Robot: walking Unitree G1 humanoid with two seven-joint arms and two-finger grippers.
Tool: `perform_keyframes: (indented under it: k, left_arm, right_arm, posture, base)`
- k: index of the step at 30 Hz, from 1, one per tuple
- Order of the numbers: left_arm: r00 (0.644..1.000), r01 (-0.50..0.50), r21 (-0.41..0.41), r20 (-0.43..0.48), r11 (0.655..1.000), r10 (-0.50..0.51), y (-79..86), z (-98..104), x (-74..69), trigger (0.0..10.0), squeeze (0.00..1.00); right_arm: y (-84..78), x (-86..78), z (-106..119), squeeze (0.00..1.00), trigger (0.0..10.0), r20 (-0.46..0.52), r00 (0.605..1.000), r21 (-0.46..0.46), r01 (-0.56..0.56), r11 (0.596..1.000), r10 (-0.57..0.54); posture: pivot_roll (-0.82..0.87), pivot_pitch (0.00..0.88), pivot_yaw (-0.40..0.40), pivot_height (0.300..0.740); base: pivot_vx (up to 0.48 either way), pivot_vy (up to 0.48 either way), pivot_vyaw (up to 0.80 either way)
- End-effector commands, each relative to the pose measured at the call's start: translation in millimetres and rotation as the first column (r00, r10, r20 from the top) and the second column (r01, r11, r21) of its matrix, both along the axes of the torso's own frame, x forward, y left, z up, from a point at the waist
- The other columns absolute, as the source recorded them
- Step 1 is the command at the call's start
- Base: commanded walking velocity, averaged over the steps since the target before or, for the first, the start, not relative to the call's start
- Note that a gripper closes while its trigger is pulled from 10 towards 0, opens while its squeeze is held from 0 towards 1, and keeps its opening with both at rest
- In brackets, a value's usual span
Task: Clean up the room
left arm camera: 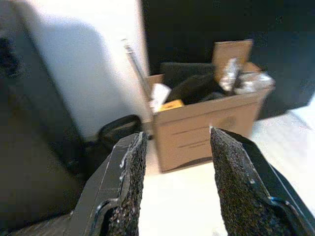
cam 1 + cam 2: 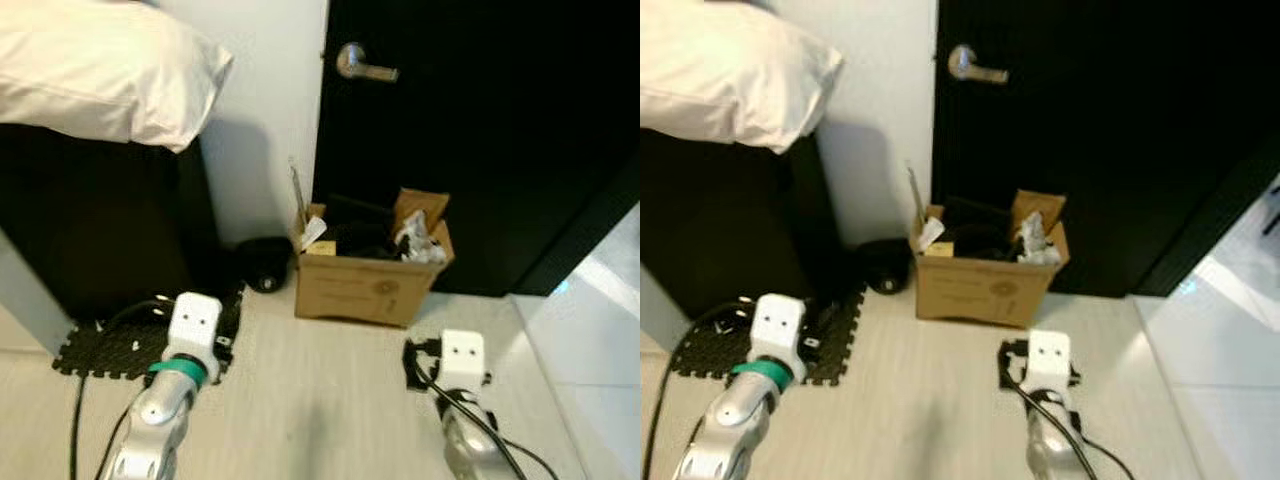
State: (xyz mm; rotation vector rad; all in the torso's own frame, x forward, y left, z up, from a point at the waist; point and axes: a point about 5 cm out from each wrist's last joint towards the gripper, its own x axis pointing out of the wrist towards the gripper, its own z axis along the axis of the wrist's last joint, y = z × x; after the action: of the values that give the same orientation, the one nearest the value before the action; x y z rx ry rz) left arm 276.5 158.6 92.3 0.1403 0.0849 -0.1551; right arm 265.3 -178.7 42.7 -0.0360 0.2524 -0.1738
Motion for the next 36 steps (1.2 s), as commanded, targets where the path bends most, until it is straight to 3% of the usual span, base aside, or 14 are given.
perform_keyframes:
  k: [1, 13, 36]
  left_arm:
    - [1.000, -0.002, 0.007, -0.017, 1.000, 0.002, 0.8, -3.7, -0.9, 10.0, 0.00]
    - [1.000, 0.003, 0.010, -0.022, 1.000, -0.003, -0.3, -4.6, -1.4, 10.0, 0.00]
    - [0.999, 0.005, 0.020, -0.033, 1.000, -0.004, -0.6, -7.1, -5.8, 10.0, 0.00]
  right_arm:
    - [0.4, -1.4, -2.6, 0.00, 10.0, -0.010, 1.000, -0.016, -0.001, 1.000, 0.000]
    - [5.5, -1.3, -2.8, 0.00, 10.0, -0.010, 0.999, -0.051, -0.054, 0.997, 0.053]
    - [11.2, -4.2, -5.0, 0.00, 10.0, -0.023, 0.995, -0.064, -0.098, 0.993, 0.097]
  posture:
    - [0.14, 0.000, 0.010, 0.740]
    - [0.14, 0.000, 0.011, 0.740]
    - [0.14, 0.000, 0.011, 0.740]
  base:
    - [0.000, 0.000, 0.00]
    - [0.000, 0.000, 0.00]
    - [0.000, 0.000, 0.80]
